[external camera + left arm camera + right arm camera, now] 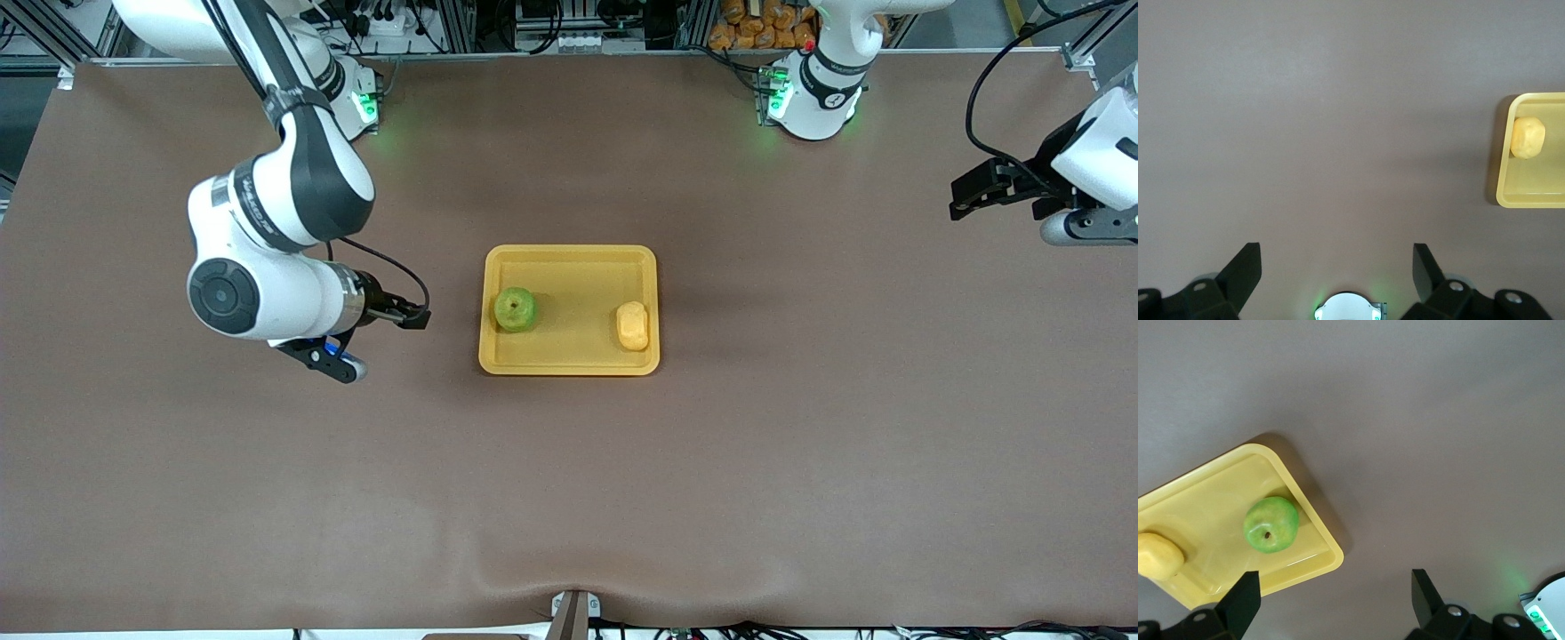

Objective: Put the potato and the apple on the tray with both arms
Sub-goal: 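Open the right gripper and withdraw it from the apple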

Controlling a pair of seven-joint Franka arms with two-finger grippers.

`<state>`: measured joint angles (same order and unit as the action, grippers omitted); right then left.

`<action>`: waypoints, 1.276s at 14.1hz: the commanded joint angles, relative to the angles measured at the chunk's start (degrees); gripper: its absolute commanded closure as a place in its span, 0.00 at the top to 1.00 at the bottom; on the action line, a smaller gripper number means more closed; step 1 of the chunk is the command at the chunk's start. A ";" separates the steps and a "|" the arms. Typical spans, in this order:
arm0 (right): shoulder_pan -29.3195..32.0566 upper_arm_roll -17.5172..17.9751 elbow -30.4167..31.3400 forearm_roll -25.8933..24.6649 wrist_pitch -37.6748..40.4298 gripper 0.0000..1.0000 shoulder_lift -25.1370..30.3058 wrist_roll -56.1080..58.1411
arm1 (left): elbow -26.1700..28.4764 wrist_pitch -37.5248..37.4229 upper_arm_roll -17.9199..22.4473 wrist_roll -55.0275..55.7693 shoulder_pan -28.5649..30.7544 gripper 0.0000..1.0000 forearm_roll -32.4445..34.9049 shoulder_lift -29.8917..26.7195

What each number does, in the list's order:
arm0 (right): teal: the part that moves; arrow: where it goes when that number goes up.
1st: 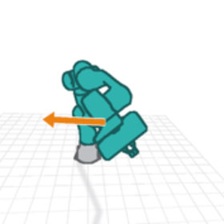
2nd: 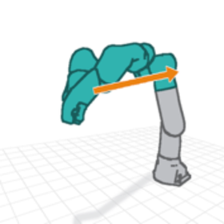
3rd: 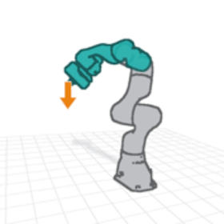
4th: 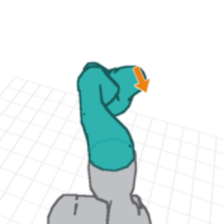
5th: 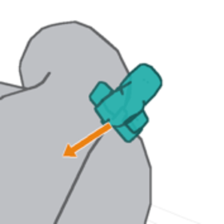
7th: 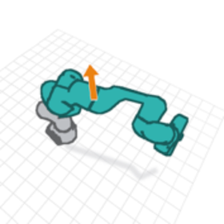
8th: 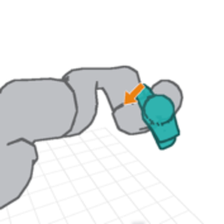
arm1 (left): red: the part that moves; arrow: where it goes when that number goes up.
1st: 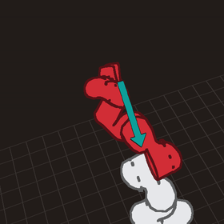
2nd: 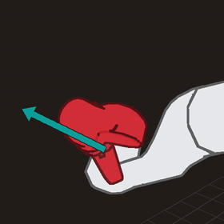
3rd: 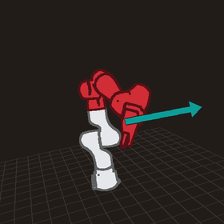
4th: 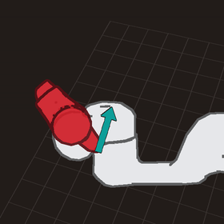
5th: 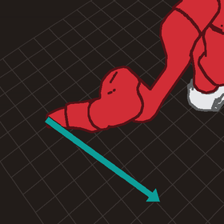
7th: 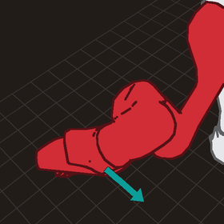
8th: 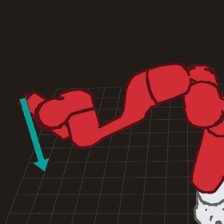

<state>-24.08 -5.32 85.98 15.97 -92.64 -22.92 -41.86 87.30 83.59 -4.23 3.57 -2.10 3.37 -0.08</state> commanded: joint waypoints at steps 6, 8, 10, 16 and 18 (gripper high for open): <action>3.69 0.67 -3.01 -4.28 2.82 1.00 3.06 4.14 | 1.03 -0.89 0.54 -1.11 -0.45 1.00 -0.91 -2.29; 3.95 0.40 -4.24 -4.98 3.08 1.00 3.15 3.80 | 1.03 -1.06 0.53 -1.02 -0.54 1.00 -0.82 -2.20; 5.35 -1.52 -6.17 -5.08 5.88 1.00 3.24 3.54 | 0.77 -2.55 0.62 -0.50 -0.45 1.00 -0.91 -2.46; 8.78 -3.20 -8.64 -5.43 8.18 1.00 3.68 5.89 | 0.68 -3.09 -0.25 -0.67 -0.54 1.00 -0.38 -2.47; 9.66 -3.11 -8.55 -9.45 8.18 1.00 4.64 12.56 | 0.85 -3.17 -0.96 -0.32 -0.10 1.00 -0.30 -2.55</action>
<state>-15.78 -8.95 77.49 9.46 -85.24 -19.82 -33.97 87.33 81.02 -4.81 3.44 -2.28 3.37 -1.24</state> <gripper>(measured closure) 0.000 0.000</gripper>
